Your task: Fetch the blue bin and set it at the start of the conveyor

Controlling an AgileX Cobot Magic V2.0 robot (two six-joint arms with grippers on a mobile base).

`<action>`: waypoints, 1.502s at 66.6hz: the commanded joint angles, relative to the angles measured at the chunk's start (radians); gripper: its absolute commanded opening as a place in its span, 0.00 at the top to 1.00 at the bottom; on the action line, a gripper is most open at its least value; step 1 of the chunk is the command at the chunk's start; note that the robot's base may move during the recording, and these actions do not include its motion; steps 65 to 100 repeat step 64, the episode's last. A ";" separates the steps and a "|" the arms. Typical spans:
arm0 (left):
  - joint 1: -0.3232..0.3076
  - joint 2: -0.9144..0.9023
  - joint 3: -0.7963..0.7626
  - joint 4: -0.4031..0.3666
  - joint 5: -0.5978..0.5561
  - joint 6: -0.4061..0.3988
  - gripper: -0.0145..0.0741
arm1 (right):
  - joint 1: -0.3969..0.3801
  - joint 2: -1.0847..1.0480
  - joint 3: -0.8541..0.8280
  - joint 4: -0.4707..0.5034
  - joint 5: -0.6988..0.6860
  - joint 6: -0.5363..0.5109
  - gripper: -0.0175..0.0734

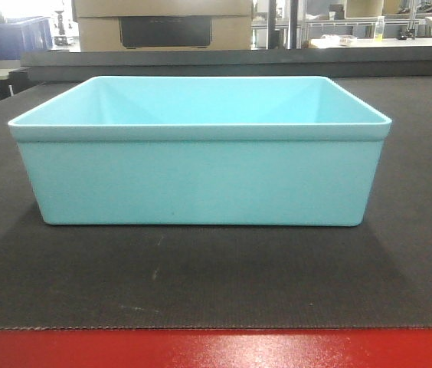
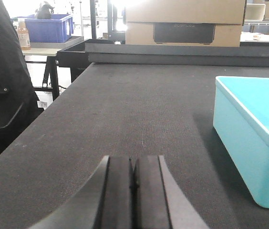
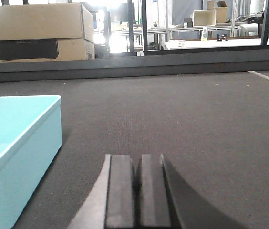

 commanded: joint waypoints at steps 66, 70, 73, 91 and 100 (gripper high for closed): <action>0.002 -0.006 -0.002 -0.005 -0.012 0.006 0.96 | -0.006 -0.008 0.003 0.003 -0.027 -0.002 0.98; 0.002 -0.006 -0.002 -0.005 -0.012 0.006 0.96 | -0.006 -0.008 0.003 0.003 -0.027 -0.002 0.98; 0.002 -0.006 -0.002 -0.005 -0.012 0.006 0.96 | -0.006 -0.008 0.003 0.003 -0.027 -0.002 0.98; 0.002 -0.006 -0.002 -0.005 -0.012 0.006 0.96 | -0.006 -0.008 0.003 0.003 -0.027 -0.002 0.98; 0.002 -0.006 -0.002 -0.005 -0.012 0.006 0.96 | -0.006 -0.008 0.003 0.003 -0.027 -0.002 0.98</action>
